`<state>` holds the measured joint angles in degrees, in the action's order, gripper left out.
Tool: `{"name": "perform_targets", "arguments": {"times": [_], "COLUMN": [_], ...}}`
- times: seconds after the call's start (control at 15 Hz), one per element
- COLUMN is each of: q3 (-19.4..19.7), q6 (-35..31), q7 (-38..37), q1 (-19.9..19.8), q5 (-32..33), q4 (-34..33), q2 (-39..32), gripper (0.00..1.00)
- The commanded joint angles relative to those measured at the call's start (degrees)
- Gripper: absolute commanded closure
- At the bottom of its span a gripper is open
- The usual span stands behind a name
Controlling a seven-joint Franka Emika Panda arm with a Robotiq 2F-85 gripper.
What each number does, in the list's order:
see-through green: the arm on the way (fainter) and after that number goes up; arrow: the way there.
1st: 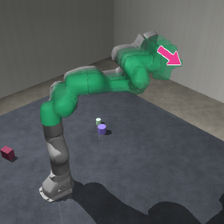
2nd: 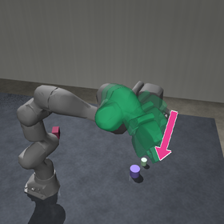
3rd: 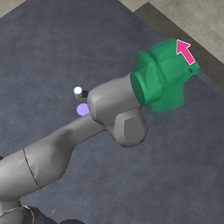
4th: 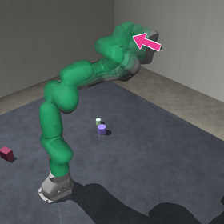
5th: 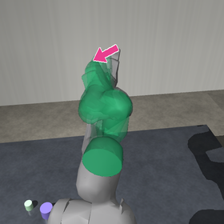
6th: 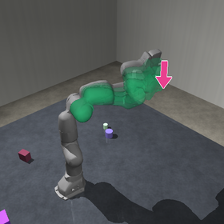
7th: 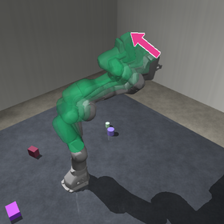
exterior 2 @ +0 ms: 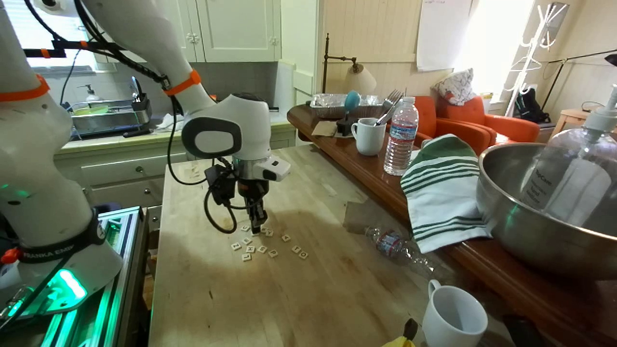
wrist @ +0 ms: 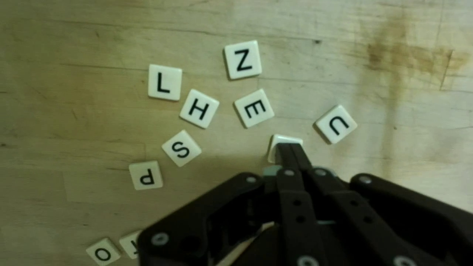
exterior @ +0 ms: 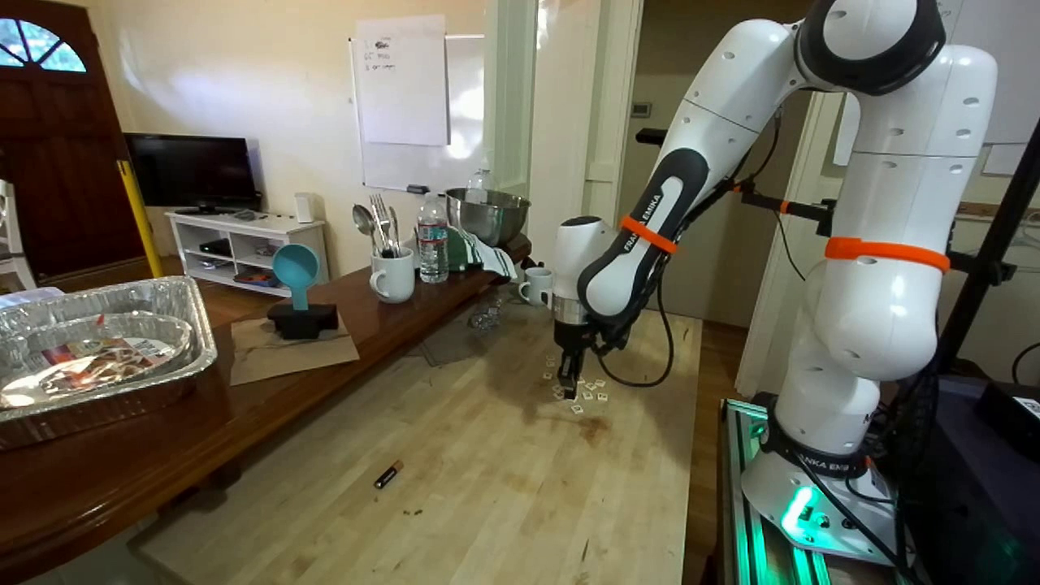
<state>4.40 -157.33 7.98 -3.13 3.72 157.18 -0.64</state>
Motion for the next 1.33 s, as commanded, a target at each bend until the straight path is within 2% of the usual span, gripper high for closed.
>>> {"name": "perform_targets", "arguments": {"times": [0.0,0.53,1.0,1.27], "q3": [0.66,2.53,2.76,4.16], "q6": [-5.33,-8.61,-7.74,-7.6], "q7": [-2.81,-7.64,-9.69,-13.75], "q1": [-1.12,-3.03,-3.94,-4.4], "q5": [0.06,-1.64,-6.52,-5.83], "q4": [-0.01,-1.54,-5.19,-7.34], "q2": [-4.2,-5.82,-8.38,-10.22], "gripper": [1.0,1.0,1.0,1.0]}}
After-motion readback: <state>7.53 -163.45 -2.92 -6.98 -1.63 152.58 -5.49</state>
